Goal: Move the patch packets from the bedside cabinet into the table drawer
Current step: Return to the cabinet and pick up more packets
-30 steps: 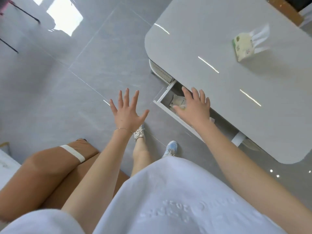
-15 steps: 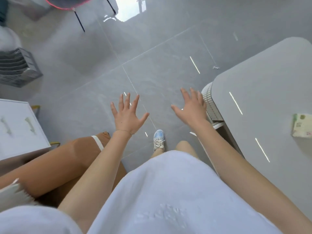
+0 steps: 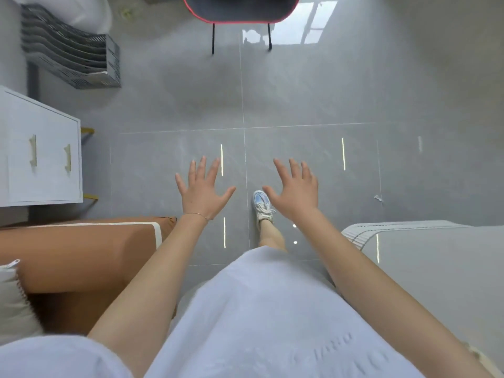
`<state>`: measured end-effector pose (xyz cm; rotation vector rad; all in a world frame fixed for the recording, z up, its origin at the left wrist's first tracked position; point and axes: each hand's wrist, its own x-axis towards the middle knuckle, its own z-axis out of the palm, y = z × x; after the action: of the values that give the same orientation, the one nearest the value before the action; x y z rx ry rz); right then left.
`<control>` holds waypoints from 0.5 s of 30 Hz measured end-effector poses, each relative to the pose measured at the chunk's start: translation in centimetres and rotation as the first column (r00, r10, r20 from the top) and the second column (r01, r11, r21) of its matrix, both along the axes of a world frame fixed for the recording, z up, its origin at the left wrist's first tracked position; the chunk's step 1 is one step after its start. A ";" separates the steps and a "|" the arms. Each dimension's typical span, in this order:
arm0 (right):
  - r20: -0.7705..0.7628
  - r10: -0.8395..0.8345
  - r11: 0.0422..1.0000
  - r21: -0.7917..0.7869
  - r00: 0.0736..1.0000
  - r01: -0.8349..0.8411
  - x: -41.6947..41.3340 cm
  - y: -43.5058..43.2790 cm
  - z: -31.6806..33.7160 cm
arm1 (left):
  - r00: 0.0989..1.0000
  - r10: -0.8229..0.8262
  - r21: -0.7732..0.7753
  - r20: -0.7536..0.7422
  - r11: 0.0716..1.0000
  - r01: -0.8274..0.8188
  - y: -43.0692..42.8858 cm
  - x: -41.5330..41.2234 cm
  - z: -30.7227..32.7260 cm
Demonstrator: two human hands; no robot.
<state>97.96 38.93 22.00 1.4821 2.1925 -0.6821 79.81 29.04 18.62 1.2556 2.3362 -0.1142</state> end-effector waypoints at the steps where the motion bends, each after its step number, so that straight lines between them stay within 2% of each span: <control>1: 0.003 0.039 0.999 -0.014 0.999 -0.039 -1.2 1.2 0.2 | 0.999 0.046 -0.012 0.016 0.999 -0.046 0.6 -0.7 0.3; 7: 0.020 0.280 0.960 -0.037 0.960 -0.279 -9.3 8.5 1.5 | 0.956 0.291 -0.034 0.018 0.956 -0.291 2.9 -6.1 1.4; 15: -0.002 0.478 0.878 -0.034 0.879 -0.477 -21.1 14.2 2.3 | 0.842 0.538 -0.016 0.031 0.843 -0.538 3.1 -14.8 2.2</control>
<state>76.82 53.09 24.33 0.8589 2.3929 -0.5347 65.05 32.16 20.81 0.5453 2.5583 0.0879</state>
